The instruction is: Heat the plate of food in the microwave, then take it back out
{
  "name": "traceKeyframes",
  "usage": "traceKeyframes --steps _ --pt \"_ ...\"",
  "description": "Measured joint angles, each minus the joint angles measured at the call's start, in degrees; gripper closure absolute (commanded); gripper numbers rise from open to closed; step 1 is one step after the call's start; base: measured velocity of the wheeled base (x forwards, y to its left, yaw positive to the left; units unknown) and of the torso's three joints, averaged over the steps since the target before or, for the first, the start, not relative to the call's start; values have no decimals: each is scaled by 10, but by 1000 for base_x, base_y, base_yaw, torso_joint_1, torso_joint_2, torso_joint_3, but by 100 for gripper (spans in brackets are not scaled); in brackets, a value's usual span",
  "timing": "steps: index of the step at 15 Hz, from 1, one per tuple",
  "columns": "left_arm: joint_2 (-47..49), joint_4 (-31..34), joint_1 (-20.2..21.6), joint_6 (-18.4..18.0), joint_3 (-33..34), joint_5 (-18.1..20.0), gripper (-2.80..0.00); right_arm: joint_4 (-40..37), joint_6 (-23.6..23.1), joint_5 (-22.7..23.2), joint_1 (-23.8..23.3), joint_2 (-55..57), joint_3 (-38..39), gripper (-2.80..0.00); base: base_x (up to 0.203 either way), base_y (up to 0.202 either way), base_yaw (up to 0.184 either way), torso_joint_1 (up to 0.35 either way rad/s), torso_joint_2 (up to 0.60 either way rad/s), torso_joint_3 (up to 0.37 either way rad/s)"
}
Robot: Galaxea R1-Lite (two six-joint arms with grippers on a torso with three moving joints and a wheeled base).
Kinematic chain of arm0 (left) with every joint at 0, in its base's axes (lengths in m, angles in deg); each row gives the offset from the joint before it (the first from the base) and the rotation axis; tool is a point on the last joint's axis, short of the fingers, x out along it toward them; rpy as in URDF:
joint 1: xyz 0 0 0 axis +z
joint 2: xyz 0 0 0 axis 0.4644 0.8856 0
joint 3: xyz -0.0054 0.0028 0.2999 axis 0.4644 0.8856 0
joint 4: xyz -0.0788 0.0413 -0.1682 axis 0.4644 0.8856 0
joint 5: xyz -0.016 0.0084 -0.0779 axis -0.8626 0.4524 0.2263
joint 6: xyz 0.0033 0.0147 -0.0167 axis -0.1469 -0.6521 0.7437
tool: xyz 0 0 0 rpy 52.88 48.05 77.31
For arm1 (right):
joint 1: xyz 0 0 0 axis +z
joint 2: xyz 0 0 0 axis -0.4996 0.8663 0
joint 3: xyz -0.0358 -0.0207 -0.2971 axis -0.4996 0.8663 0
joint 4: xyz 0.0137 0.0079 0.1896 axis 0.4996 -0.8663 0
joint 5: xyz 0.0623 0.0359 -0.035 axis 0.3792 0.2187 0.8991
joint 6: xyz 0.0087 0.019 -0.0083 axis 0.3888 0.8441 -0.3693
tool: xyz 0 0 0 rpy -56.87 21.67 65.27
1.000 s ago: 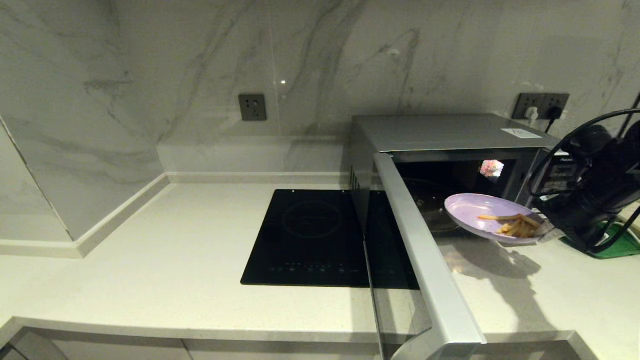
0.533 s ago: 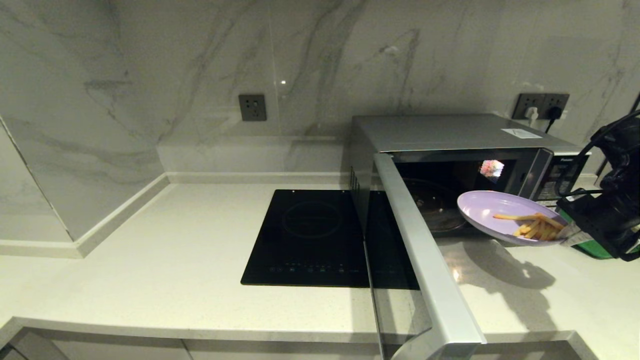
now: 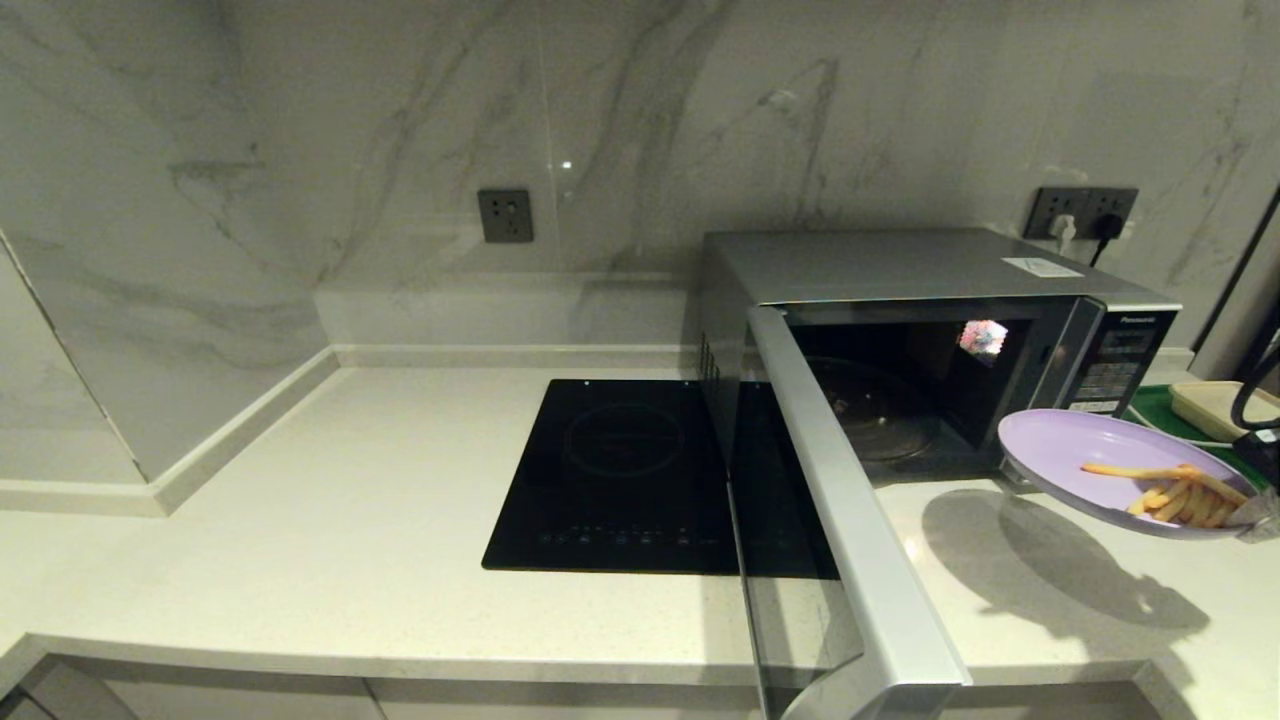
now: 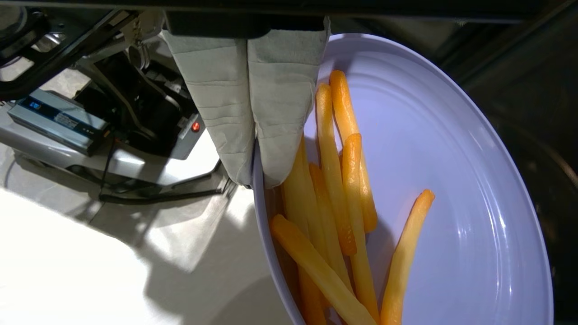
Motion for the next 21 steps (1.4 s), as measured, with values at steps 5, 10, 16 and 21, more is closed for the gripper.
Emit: traceKeyframes --steps 5,10,16,21 --pt "0 0 0 0 0 0 0 0 -51 7 -115 -1 10 0 0 0 0 0 0 0" --pt "0 0 0 0 0 0 0 23 -76 22 -189 30 -3 0 0 0 0 0 0 0" --pt "0 0 0 0 0 0 0 76 -74 46 -217 84 -21 0 0 0 0 0 0 0" --pt "0 0 0 0 0 0 0 124 -78 49 -246 135 -22 0 0 0 0 0 0 0"
